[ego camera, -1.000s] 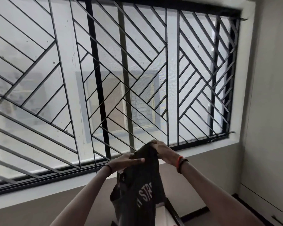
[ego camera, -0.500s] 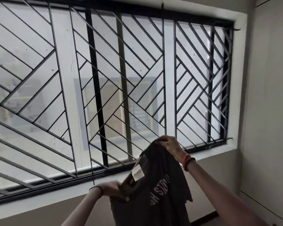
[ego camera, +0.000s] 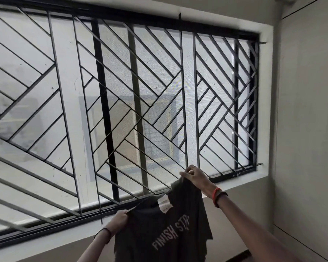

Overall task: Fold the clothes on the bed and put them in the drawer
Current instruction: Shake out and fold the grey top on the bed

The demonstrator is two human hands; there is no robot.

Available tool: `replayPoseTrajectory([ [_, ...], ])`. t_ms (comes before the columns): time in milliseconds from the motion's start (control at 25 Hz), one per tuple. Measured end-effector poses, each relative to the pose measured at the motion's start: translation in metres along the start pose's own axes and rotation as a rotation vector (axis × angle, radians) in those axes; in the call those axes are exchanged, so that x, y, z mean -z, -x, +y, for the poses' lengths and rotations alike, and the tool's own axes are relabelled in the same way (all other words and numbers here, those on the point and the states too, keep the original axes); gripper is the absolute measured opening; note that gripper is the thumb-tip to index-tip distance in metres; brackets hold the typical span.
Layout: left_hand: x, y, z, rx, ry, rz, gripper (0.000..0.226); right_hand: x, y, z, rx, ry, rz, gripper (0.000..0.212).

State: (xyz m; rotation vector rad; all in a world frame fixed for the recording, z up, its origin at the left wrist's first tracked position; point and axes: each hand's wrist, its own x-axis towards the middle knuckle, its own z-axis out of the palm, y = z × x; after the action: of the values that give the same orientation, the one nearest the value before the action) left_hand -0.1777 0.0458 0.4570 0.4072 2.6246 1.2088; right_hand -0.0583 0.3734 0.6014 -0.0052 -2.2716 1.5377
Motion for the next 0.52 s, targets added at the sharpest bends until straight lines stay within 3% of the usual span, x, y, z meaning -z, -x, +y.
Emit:
replayPoseTrajectory([
  [200, 0.012, 0.046, 0.064, -0.069, 0.085, 0.215, 0.023, 0.005, 0.0, 0.014, 0.015, 0.165, -0.185, 0.031],
  [360, 0.021, 0.046, 0.064, -0.064, 0.161, 0.241, 0.013, 0.01, 0.01, 0.017, -0.05, 0.248, -0.432, 0.034],
  [520, 0.03, 0.046, 0.059, -0.049, 0.212, 0.247, 0.038, 0.013, 0.013, 0.017, -0.048, 0.362, -0.598, 0.025],
])
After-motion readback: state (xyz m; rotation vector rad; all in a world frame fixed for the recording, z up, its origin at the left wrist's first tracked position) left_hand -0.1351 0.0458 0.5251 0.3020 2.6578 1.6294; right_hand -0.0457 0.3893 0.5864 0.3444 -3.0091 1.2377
